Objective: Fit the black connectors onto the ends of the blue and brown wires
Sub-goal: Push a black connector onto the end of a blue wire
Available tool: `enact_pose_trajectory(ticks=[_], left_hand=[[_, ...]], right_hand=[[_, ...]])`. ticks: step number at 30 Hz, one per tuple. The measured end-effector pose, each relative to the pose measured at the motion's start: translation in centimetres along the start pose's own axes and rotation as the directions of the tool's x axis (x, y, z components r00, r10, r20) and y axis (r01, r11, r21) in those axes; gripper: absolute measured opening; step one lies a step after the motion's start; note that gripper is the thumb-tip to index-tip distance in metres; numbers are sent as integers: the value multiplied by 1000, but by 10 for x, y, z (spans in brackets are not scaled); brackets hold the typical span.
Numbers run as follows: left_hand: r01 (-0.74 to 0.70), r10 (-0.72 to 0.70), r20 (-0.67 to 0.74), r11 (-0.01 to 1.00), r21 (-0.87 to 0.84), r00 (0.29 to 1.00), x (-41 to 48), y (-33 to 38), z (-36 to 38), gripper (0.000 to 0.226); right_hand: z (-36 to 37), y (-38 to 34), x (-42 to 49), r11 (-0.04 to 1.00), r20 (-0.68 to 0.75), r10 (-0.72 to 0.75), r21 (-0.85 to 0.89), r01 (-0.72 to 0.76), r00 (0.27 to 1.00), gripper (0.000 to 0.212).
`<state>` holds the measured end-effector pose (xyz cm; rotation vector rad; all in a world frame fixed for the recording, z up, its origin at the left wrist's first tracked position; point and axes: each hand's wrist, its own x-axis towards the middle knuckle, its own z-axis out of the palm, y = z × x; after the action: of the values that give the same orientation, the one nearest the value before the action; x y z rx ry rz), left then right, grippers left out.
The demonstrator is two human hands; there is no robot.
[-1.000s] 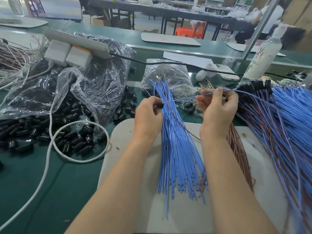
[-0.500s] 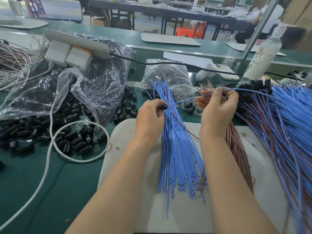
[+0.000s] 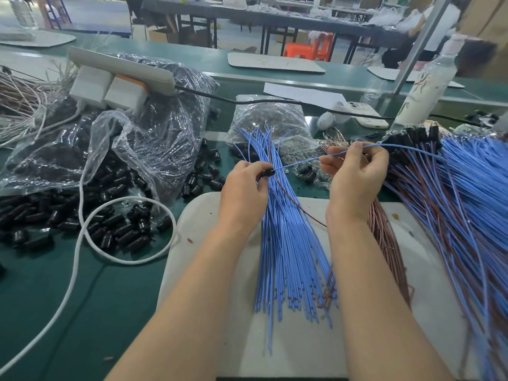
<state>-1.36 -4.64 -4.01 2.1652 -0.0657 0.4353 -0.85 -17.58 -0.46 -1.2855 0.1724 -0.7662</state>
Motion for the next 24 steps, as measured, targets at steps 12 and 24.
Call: enact_pose_trajectory(ticks=[12,24], left_hand=[[-206,202,-92,978,-38,975,-5,12,-3,22],[130,-247,-49,658,-742,968,4,17,-14,10]], right_hand=[[3,-6,-2,959,199,239,103,-263,950,17],[26,-15,-43,929,633,234,-368,21,738,22]])
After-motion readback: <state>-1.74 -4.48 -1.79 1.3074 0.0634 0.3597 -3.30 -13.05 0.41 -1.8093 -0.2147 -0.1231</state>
